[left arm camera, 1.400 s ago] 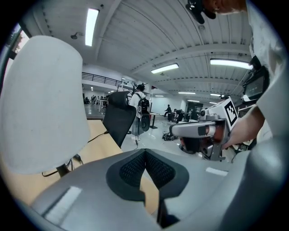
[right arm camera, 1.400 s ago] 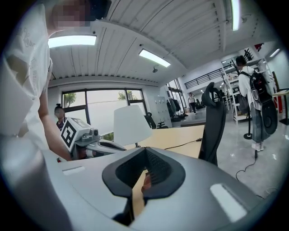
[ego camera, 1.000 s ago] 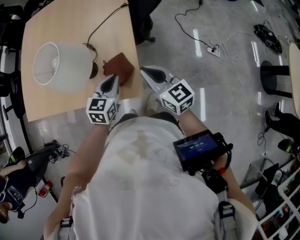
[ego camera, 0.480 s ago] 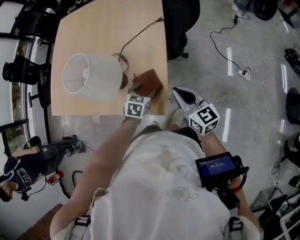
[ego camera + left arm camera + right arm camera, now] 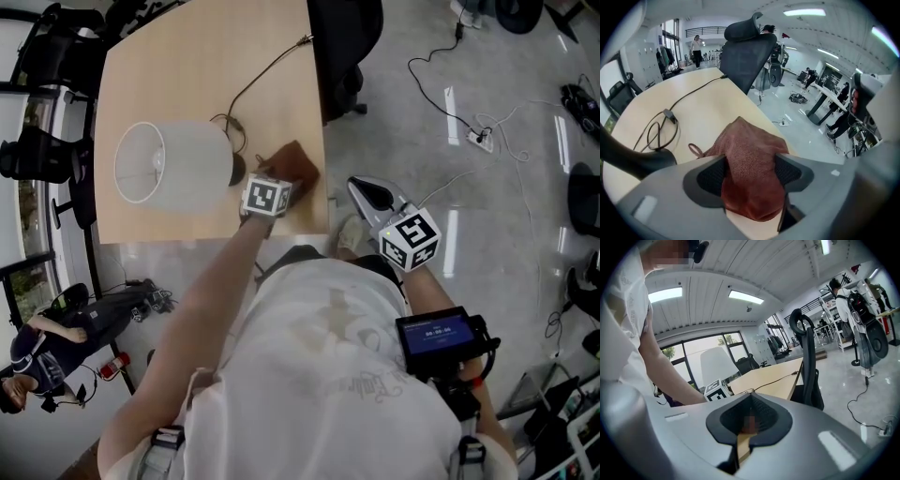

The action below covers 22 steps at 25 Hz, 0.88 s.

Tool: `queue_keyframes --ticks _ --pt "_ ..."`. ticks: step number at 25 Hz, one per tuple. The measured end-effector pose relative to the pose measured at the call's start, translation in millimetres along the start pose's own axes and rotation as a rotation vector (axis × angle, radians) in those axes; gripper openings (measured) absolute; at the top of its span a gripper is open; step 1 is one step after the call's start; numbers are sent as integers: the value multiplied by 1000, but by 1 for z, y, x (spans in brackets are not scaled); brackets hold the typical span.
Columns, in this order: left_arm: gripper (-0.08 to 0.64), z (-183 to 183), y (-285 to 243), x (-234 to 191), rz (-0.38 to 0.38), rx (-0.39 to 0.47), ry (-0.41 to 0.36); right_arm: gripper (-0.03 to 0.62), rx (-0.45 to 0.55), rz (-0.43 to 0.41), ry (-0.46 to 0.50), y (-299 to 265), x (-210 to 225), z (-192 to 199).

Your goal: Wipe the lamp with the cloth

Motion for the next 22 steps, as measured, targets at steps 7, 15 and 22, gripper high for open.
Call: queue_keyframes --ticks 7,15,22 --pt "182 3 0 16 64 -72 -34 12 12 15 -7 -1 10 -5" --pt "153 -2 58 52 186 118 -68 12 40 -23 -7 -7 24 -19" --pt "153 0 145 68 220 398 -63 12 51 -71 -2 -16 22 -28"
Point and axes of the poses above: the fingertips, and each gripper's own axes: y backward along the fingers, x to its right, z out of its underside, the point moved 5 cm from there along y, backward along the fingers, and after that the axes turned 14 degrees about y, right-handed, at the moved point
